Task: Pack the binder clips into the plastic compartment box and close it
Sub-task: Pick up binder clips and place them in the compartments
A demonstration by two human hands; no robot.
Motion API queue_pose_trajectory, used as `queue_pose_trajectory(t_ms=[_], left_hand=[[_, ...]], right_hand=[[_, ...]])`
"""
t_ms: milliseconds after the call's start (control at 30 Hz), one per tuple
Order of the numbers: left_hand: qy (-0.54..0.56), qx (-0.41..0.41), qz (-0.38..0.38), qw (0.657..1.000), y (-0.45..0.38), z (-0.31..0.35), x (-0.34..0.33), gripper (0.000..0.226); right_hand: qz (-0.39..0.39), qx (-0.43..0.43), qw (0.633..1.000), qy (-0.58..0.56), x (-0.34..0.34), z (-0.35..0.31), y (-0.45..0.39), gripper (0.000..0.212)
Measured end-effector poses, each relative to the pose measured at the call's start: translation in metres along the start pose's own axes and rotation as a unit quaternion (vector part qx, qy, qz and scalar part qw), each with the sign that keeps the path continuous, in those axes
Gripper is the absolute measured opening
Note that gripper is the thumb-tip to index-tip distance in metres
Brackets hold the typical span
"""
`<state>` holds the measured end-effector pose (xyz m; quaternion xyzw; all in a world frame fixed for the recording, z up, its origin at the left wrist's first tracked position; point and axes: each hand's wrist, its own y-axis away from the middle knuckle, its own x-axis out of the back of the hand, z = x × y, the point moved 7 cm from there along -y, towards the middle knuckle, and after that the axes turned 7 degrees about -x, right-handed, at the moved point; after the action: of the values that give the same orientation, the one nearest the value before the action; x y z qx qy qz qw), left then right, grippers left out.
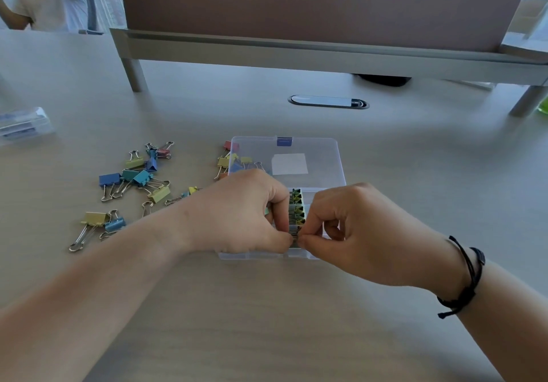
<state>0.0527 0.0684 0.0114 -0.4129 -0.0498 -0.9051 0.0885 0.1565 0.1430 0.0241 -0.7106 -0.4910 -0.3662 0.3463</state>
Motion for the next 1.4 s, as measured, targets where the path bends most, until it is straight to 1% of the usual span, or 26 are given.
queue_pose_trajectory(t_ms=[100,233,300,333,400,467,500,567,633,667,767,833,900,1000,1100,1233,1333,1400], left_hand=[[0.001,-0.001,-0.01,1.0,0.0,-0.001,0.0,0.012],[-0.001,-0.007,-0.023,1.0,0.003,0.001,0.004,0.01],[0.015,-0.011,-0.022,1.0,0.003,0.002,0.007,0.019],[0.039,-0.012,-0.02,0.999,0.003,0.002,0.008,0.025],[0.119,-0.006,-0.012,0.993,0.003,0.004,0.01,0.032],[0.212,0.005,-0.015,0.977,0.003,0.005,0.007,0.037],[0.251,0.006,-0.017,0.968,0.003,0.006,0.004,0.039],[0.308,-0.003,-0.017,0.951,0.002,0.007,-0.004,0.041],[0.33,-0.014,-0.022,0.944,0.001,0.008,-0.009,0.038],[0.333,-0.015,-0.026,0.942,0.0,0.009,-0.01,0.038],[0.357,-0.016,-0.033,0.933,0.0,0.01,-0.011,0.039],[0.377,-0.019,-0.032,0.925,0.001,0.011,-0.01,0.04],[0.38,-0.024,-0.039,0.924,0.002,0.014,-0.01,0.041],[0.352,-0.024,-0.054,0.934,0.003,0.015,-0.011,0.045],[0.329,-0.014,-0.062,0.942,0.004,0.014,-0.014,0.052],[0.299,-0.016,-0.056,0.952,0.004,0.014,-0.013,0.057],[0.269,-0.009,-0.046,0.962,0.005,0.013,-0.007,0.053],[0.273,-0.003,-0.036,0.961,0.005,0.011,-0.004,0.047]], right_hand=[[-0.014,0.041,0.999,0.012,0.001,-0.003,0.002,0.005],[-0.015,0.053,0.998,0.031,0.0,-0.003,0.001,0.007],[-0.004,0.055,0.998,0.017,0.001,-0.002,0.001,0.01],[0.009,0.051,0.999,0.0,0.003,-0.001,0.0,0.011],[0.059,0.042,0.997,-0.041,0.011,-0.001,-0.001,0.013],[0.113,0.034,0.989,-0.09,0.021,-0.001,0.0,0.016],[0.126,0.03,0.985,-0.113,0.024,-0.001,0.001,0.017],[0.123,0.036,0.983,-0.129,0.023,-0.004,0.001,0.021],[0.111,0.052,0.986,-0.11,0.016,-0.009,0.001,0.025],[0.109,0.055,0.987,-0.103,0.013,-0.009,0.001,0.024],[0.124,0.038,0.985,-0.115,0.014,-0.003,-0.001,0.011],[0.131,0.031,0.983,-0.125,0.016,-0.002,-0.001,0.011],[0.129,0.033,0.983,-0.123,0.015,-0.005,-0.001,0.016],[0.123,0.039,0.985,-0.118,0.012,-0.007,0.0,0.021],[0.12,0.05,0.985,-0.114,0.012,-0.009,0.0,0.017],[0.113,0.062,0.985,-0.114,0.012,-0.011,0.003,0.009],[0.121,0.046,0.984,-0.123,0.016,-0.008,0.003,0.007],[0.128,0.031,0.983,-0.132,0.02,-0.006,0.003,0.009]])
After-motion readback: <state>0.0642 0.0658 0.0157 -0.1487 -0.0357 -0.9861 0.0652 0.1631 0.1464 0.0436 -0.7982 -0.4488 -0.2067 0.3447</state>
